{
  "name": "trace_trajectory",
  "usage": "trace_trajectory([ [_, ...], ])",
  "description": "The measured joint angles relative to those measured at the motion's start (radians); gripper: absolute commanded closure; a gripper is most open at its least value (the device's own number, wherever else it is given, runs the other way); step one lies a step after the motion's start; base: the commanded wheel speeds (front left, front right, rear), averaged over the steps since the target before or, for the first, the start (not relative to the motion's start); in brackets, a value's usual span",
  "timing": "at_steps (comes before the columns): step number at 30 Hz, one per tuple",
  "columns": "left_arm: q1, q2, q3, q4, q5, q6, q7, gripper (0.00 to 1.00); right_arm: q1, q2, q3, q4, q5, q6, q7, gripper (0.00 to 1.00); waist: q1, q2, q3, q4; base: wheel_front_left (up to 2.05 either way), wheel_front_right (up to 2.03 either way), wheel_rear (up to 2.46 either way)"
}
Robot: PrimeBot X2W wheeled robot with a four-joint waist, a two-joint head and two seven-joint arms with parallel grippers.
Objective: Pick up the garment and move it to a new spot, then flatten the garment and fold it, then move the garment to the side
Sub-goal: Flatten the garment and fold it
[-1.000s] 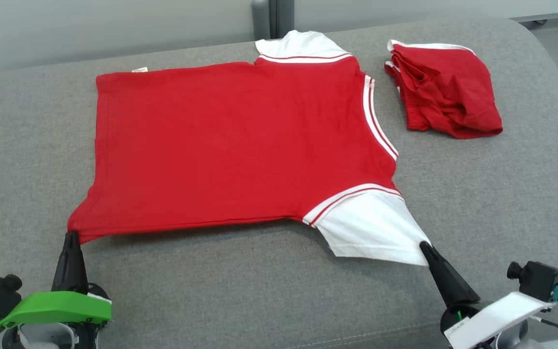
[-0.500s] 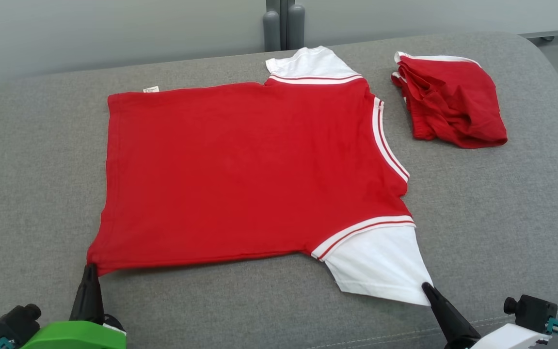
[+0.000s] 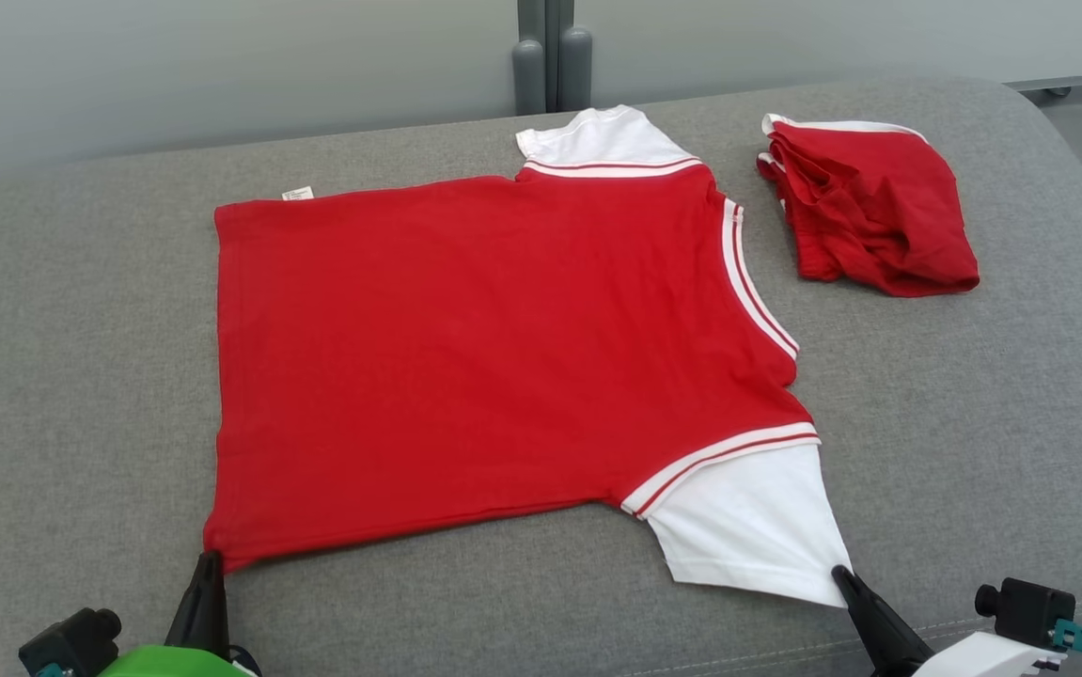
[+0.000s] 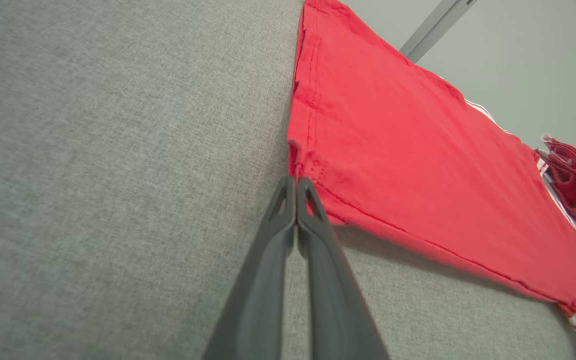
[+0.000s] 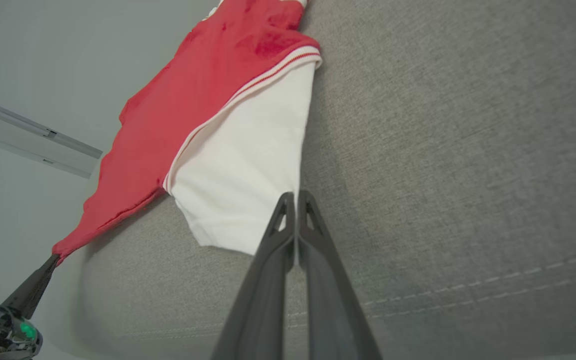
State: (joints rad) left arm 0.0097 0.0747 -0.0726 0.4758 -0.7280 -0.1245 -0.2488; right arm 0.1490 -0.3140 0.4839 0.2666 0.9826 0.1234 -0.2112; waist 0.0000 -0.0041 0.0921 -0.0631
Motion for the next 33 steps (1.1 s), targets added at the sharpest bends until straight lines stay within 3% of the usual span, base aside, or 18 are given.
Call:
trace_trajectory([
  [1, 0.000, 0.003, -0.002, 0.003, 0.004, 0.000, 0.000, 0.34, 0.000, 0.002, 0.000, 0.007, -0.003, 0.000, 0.000, 0.00, 0.0000, 0.0000, -0.001, 0.001, 0.00, 0.00, 0.00],
  [2, 0.000, 0.006, -0.004, 0.004, 0.010, 0.000, 0.000, 0.04, 0.000, 0.004, 0.000, 0.012, -0.007, 0.000, -0.001, 0.00, 0.0000, 0.0000, -0.001, 0.001, 0.00, 0.00, 0.00],
  [3, 0.000, 0.006, -0.006, 0.005, 0.014, 0.000, 0.000, 0.00, -0.001, 0.006, 0.000, 0.018, -0.007, 0.000, -0.001, 0.00, 0.0000, 0.0000, -0.001, 0.002, 0.00, 0.00, 0.00],
  [12, 0.000, 0.009, 0.010, -0.005, 0.030, 0.001, 0.000, 0.00, 0.002, 0.006, 0.002, 0.064, -0.025, 0.000, -0.016, 0.00, 0.0000, 0.0000, 0.001, 0.007, 0.00, 0.00, 0.00],
  [20, -0.004, 0.010, 0.050, -0.113, 0.081, 0.003, 0.000, 0.00, -0.035, -0.033, -0.050, 0.060, -0.108, -0.003, -0.030, 0.00, 0.0000, 0.0000, -0.001, 0.003, 0.00, 0.00, 0.00],
  [28, -0.064, -0.006, 0.038, -0.240, 0.150, 0.003, -0.003, 0.00, -0.168, -0.045, -0.125, -0.009, -0.203, -0.052, -0.039, 0.00, 0.0000, 0.0000, -0.013, -0.004, 0.00, 0.00, 0.00],
  [33, -0.069, -0.022, 0.035, -0.285, 0.198, 0.028, -0.003, 0.00, -0.228, -0.032, -0.186, -0.079, -0.277, -0.083, -0.039, 0.00, 0.0000, 0.0000, -0.021, -0.007, 0.00, 0.00, 0.00],
])
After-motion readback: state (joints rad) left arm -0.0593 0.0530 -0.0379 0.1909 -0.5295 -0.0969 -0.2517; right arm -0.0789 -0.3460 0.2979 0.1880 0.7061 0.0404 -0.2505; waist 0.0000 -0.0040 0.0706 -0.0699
